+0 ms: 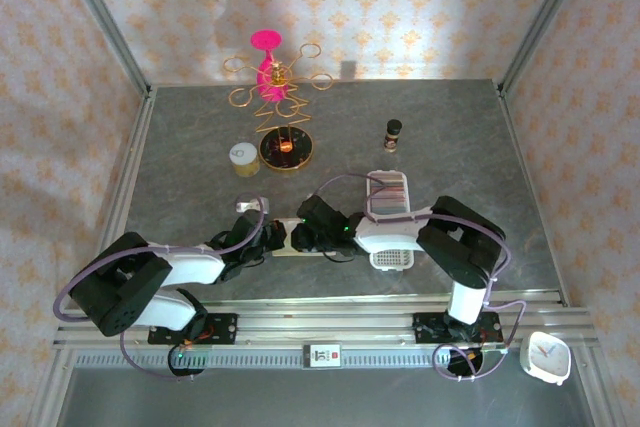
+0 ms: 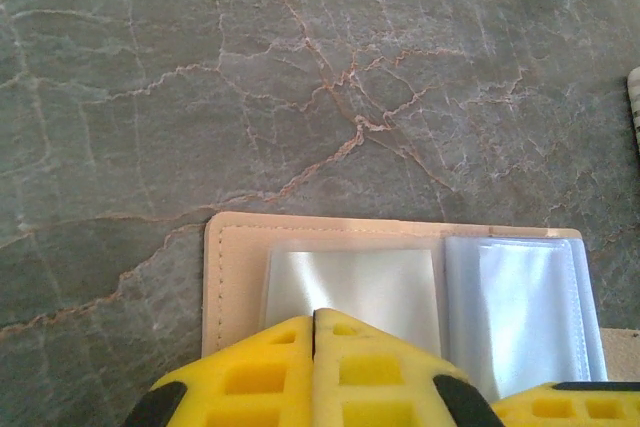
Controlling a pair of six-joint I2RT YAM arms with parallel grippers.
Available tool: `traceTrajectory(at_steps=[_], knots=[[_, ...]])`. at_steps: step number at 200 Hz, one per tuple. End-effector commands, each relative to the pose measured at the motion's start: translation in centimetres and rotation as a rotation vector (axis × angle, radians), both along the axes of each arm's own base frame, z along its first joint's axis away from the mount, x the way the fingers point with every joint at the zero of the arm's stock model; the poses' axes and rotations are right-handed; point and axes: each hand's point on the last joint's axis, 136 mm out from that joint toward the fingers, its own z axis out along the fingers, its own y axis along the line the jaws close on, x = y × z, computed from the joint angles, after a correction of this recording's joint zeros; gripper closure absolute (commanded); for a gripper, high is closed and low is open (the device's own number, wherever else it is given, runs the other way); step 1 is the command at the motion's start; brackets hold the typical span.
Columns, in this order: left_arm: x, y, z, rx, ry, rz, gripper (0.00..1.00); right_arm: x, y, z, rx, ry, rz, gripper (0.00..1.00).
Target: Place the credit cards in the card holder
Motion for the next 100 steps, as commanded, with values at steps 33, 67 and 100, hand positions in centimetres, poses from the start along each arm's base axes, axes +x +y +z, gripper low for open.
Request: traceTrajectory(at_steps=[33, 67, 100], knots=[[-2.1, 1.4, -2.4, 0.043, 0.095, 0.004, 0.99, 0.0, -0.8, -1.9, -0.094, 0.037, -0.030, 0.78], [-2.1, 1.4, -2.3, 0.044, 0.093, 0.006, 0.99, 0.7, -2.2, -1.6, -0.166, -0.003, -0.075, 0.77], [-2.0, 1.3, -2.2, 0.042, 0.092, 0.005, 0.99, 0.8, -2.8, -1.5, -0.200, -0.015, -0.080, 0.77]])
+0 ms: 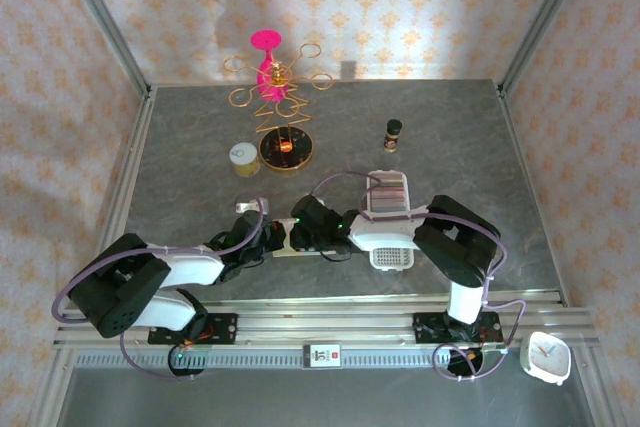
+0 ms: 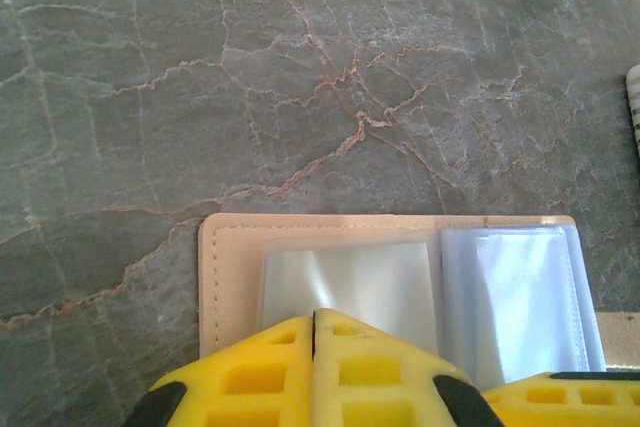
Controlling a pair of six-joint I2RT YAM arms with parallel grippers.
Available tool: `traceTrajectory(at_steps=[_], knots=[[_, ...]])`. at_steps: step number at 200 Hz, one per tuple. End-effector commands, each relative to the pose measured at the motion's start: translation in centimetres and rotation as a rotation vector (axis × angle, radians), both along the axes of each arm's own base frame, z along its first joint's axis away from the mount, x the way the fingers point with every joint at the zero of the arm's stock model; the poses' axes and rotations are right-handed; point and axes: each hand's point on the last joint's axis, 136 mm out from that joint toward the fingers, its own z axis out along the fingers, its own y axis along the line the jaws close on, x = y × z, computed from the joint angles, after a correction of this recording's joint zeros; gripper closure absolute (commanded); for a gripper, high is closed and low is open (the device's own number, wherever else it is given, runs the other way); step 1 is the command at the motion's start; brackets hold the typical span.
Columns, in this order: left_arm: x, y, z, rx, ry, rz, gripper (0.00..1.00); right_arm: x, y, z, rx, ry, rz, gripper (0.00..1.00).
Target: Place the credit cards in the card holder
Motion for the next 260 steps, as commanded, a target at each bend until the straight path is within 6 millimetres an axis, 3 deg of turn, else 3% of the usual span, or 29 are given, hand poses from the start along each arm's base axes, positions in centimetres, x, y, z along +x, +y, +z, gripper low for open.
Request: traceTrajectory(at_steps=[1, 56, 120, 173, 260], knots=[[-1.9, 1.3, -2.3, 0.044, 0.095, 0.006, 0.99, 0.5, -2.5, -1.4, -0.127, -0.011, -0.051, 0.77], [-1.8, 1.2, -2.3, 0.044, 0.094, 0.006, 0.99, 0.5, -2.8, -1.4, -0.154, -0.021, -0.056, 0.76], [-1.8, 1.0, -2.2, 0.035, 0.095, 0.001, 1.00, -0.5, 0.1, -0.9, -0.004, 0.031, 0.007, 0.76], [-1.8, 1.0, -2.2, 0.030, 0.091, 0.001, 1.00, -0.6, 0.6, -1.0, 0.009, 0.039, 0.019, 0.76], [-1.9, 0.9, -2.3, 0.029, 0.094, -0.004, 1.00, -0.6, 2.3, 3.1, 0.205, -0.013, 0.034, 0.76]])
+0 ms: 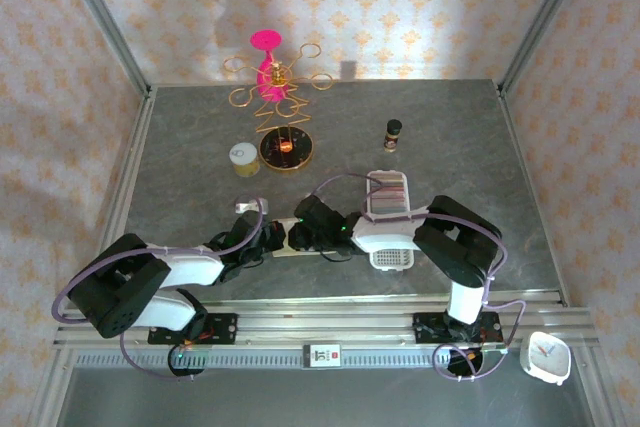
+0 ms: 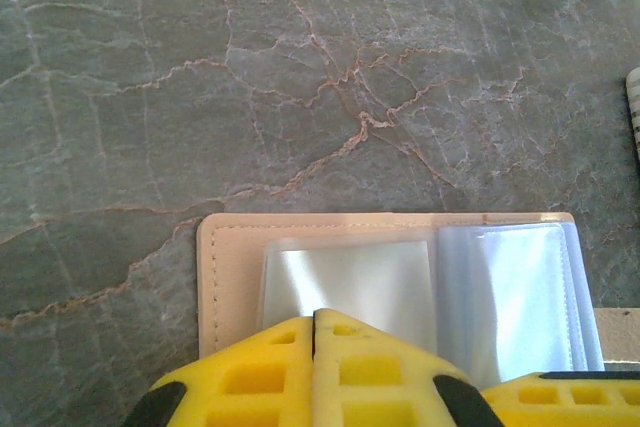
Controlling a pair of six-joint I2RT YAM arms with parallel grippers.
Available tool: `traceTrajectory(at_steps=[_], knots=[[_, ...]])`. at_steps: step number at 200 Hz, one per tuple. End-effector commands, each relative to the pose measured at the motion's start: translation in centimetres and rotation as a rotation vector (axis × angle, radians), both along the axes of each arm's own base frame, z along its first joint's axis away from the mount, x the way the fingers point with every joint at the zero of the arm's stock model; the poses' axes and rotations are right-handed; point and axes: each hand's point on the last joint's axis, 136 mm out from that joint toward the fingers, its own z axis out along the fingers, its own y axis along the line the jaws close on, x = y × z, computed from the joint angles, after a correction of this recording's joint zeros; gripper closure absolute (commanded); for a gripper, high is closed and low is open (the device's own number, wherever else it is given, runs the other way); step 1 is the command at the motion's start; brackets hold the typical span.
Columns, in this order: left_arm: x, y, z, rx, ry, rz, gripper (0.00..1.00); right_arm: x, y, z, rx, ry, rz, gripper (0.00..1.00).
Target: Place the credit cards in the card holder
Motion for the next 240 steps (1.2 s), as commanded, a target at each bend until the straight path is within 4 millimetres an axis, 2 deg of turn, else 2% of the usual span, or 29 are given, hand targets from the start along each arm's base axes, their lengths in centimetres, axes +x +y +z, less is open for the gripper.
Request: traceTrajectory(at_steps=[1, 25, 47, 95, 126, 180, 240], knots=[[-1.9, 1.0, -2.3, 0.036, 0.091, -0.007, 1.00, -0.2, 1.4, 2.8, 0.111, -0.024, 0.019, 0.76], [-1.9, 1.0, -2.2, 0.037, 0.086, -0.008, 1.00, -0.1, 1.0, 3.9, 0.126, -0.051, 0.008, 0.76], [-1.8, 0.9, -1.9, 0.031, 0.074, -0.011, 1.00, 0.3, -0.3, 4.2, 0.081, -0.079, -0.031, 0.76], [-1.6, 0.8, -0.9, 0.012, 0.040, -0.016, 0.99, 1.1, -4.8, 2.5, -0.132, -0.105, -0.140, 0.73], [-1.6, 0.5, -0.7, -0.001, 0.033, -0.023, 0.99, 0.8, -6.4, 1.2, -0.215, -0.092, -0.161, 0.69], [-1.6, 0.4, -1.0, -0.004, 0.044, -0.029, 0.99, -0.2, -6.8, -0.6, -0.250, -0.045, -0.135, 0.62], [-1.8, 0.4, -1.2, -0.001, 0.046, -0.030, 0.99, -0.5, -4.2, -0.7, -0.158, -0.010, -0.079, 0.60]])
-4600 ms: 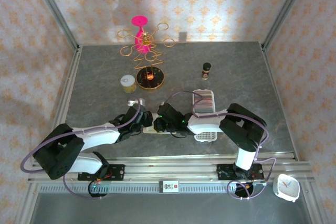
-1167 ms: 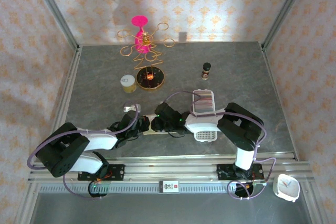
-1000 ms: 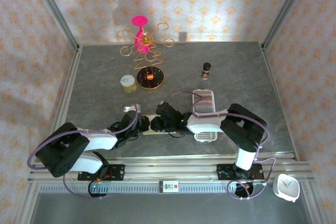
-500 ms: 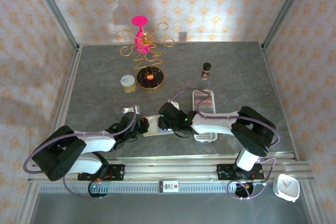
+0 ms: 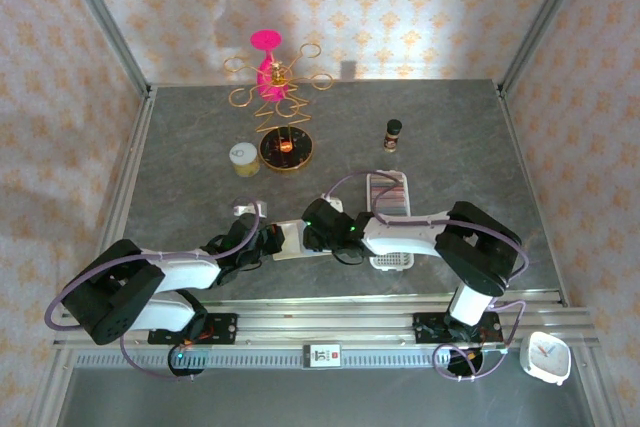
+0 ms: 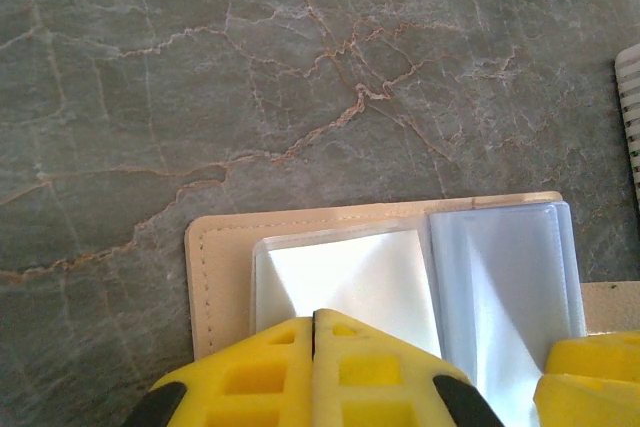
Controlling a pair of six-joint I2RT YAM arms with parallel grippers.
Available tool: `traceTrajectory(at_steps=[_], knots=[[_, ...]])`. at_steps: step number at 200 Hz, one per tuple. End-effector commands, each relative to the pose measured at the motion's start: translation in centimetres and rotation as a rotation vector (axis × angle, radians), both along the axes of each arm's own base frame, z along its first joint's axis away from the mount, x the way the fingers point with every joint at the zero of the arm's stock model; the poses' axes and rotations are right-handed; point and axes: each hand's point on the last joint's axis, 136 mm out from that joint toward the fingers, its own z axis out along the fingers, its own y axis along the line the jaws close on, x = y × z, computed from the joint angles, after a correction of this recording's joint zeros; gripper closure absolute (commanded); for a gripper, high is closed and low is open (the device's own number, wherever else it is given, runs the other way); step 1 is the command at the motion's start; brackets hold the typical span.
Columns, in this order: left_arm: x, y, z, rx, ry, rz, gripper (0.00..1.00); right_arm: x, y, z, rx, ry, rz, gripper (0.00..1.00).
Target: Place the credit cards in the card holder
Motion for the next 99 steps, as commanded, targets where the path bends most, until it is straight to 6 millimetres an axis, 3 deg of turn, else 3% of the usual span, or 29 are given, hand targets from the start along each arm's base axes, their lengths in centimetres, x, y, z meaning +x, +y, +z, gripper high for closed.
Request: traceTrajectory(at_steps=[1, 99], knots=[[-1.0, 0.4, -1.3, 0.019, 0.042, -0.009, 0.99, -0.7, 0.9, -0.9, 0.018, 0.031, 0.032, 0.60], [-0.9, 0.8, -1.3, 0.015, 0.038, 0.015, 0.98, -1.0, 5.6, 1.9, 0.289, 0.056, 0.081, 0.60]])
